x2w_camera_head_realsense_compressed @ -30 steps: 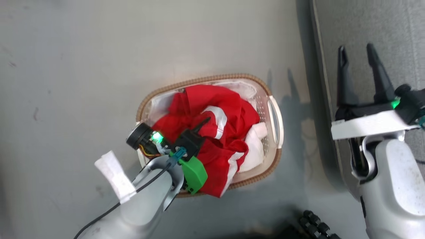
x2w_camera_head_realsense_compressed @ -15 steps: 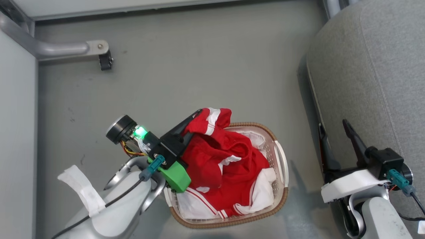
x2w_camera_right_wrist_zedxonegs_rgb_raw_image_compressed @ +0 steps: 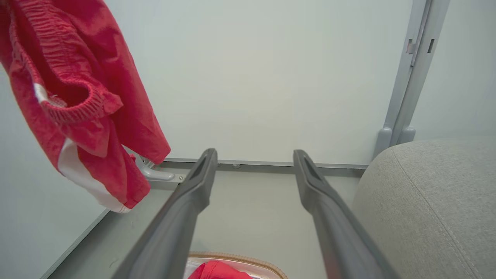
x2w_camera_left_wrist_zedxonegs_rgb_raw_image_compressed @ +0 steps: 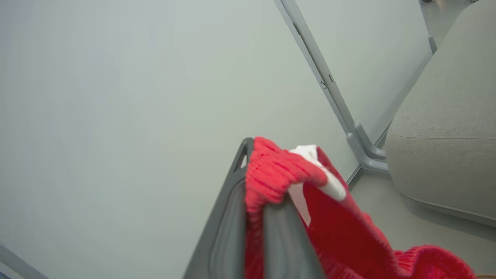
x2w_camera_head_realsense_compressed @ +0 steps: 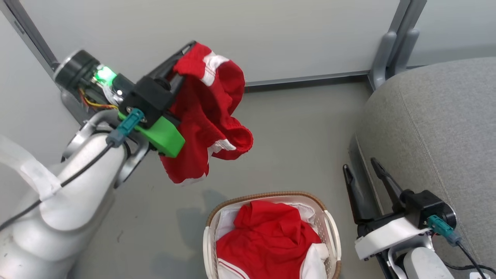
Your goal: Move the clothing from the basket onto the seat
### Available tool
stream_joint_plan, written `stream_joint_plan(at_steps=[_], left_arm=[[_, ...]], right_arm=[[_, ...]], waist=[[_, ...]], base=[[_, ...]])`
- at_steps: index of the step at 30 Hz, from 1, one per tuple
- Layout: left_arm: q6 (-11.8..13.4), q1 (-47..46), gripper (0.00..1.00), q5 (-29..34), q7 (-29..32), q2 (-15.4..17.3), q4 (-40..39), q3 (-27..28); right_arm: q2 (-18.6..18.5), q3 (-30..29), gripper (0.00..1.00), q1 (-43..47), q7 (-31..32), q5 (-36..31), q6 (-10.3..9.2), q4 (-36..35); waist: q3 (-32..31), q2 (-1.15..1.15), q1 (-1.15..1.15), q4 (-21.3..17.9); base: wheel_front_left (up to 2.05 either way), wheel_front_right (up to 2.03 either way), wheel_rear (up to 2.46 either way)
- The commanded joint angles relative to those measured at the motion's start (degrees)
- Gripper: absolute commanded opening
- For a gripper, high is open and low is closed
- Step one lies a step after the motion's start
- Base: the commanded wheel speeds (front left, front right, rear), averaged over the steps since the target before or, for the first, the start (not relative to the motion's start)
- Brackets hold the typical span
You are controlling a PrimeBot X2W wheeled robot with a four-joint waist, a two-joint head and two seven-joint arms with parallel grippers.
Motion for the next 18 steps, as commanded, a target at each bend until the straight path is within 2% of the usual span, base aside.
stream_joint_plan(at_steps=[1, 8, 13, 18], left_arm=[[0.0, -1.7, 0.0, -0.3, 0.8, 0.7, -0.6, 0.5], [-0.2, -7.3, 0.0, -0.5, 3.3, 0.7, -0.8, 1.5], [-0.3, -9.9, 0.0, -0.4, 4.3, -0.8, -0.3, 0.6], [-0.3, -11.8, 0.0, -0.7, 4.3, -2.4, 0.2, -0.4]], right_arm=[[-0.2, 1.0, 1.0, 0.9, -0.1, -0.6, -0.05, -0.4], [-0.2, 5.2, 1.0, -0.3, -0.1, -0.4, -0.05, -1.3], [-0.2, 14.1, 1.0, -1.8, -0.1, 1.1, -0.05, -2.0], [-0.1, 19.0, 1.0, -4.2, -0.1, 2.9, -0.05, -1.4]], waist=[[-3.0, 0.46, 0.01, 0.1], [-3.7, 0.46, 0.01, 0.1], [-4.0, 0.46, 0.01, 0.0], [-4.5, 0.46, 0.01, 0.2]], base=[[0.0, 0.0, 0.0], [0.0, 0.0, 0.0], [0.0, 0.0, 0.0], [0.0, 0.0, 0.0]])
